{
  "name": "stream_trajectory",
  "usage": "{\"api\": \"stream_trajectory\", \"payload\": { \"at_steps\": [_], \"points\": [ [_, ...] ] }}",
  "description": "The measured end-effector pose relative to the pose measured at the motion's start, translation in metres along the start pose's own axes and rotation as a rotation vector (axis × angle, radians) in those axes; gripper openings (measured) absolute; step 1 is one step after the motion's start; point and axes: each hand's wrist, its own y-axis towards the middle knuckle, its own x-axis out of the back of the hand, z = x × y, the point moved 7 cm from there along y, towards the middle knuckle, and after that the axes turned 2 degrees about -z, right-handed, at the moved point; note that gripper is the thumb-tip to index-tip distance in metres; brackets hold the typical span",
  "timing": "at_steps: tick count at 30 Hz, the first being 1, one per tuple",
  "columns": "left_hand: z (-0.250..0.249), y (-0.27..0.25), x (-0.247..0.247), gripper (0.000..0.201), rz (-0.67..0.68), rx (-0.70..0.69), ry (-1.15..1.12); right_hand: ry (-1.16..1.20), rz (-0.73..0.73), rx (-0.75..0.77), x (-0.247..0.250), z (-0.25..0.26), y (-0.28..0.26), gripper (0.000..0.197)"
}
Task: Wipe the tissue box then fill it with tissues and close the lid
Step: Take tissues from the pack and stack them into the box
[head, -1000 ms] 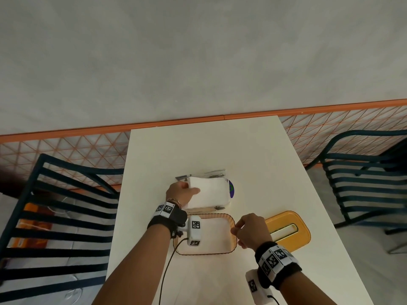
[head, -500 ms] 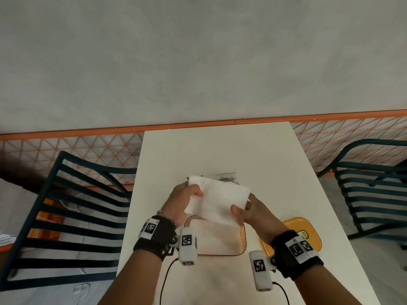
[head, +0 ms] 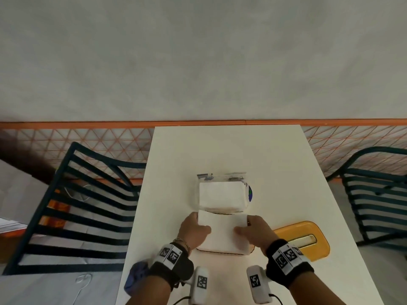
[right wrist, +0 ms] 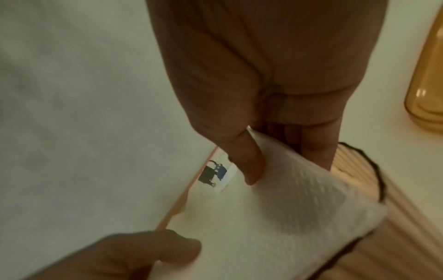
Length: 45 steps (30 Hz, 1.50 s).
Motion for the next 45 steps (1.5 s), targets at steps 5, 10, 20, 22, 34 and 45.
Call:
{"api": "stream_trajectory", "payload": {
  "at_steps": [5, 10, 20, 22, 34, 45],
  "points": [
    [-0.010, 0.003, -0.004, 0.019, -0.076, -0.102, 0.346, -0.344, -0.176, 0.038, 0.003, 0.007, -0.002, 0.024],
    [-0.012, 0.005, -0.017, 0.039, -0.060, -0.130, 0.542, -0.507, -0.261, 0.069, -0.008, 0.013, -0.006, 0.027],
    [-0.018, 0.001, -0.024, 0.056, -0.113, -0.218, 0.679, -0.732, -0.282, 0.092, -0.018, 0.020, -0.007, 0.027],
    [-0.019, 0.000, -0.023, 0.053, -0.113, -0.217, 0.690, -0.738, -0.279, 0.090, -0.017, 0.020, -0.008, 0.027],
    [-0.037, -0.023, -0.012, 0.058, -0.251, -0.305, 0.796, -0.826, -0.352, 0.225, -0.014, 0.031, -0.028, 0.028],
    [-0.029, -0.006, -0.042, 0.046, 0.049, -0.511, 0.982, -0.983, -0.120, 0.434, -0.038, 0.026, -0.019, 0.037]
  ]
}}
